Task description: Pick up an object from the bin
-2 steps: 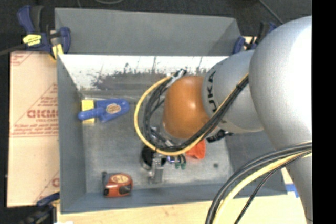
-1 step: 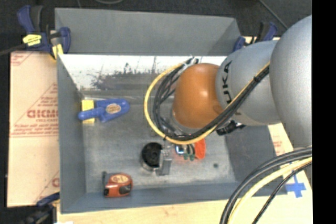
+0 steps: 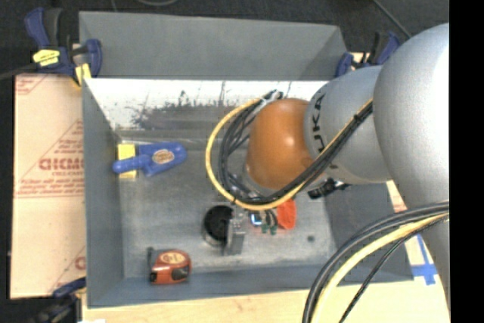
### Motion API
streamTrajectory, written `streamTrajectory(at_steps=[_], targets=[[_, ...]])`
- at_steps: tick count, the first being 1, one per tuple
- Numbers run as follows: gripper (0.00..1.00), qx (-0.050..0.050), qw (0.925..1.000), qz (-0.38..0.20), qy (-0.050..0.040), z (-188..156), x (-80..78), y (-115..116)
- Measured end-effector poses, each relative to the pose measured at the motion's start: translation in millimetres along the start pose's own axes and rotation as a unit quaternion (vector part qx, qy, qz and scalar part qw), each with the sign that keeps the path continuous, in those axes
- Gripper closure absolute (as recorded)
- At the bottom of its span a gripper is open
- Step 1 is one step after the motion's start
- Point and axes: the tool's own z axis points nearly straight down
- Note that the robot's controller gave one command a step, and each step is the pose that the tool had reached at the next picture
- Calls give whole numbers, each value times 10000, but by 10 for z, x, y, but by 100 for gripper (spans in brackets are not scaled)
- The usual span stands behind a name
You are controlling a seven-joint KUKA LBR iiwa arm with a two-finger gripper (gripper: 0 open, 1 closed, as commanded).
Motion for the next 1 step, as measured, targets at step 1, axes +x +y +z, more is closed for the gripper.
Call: streamTrajectory(at_steps=[1], targets=[[100, 1, 9995, 328, 15, 26, 62, 167]])
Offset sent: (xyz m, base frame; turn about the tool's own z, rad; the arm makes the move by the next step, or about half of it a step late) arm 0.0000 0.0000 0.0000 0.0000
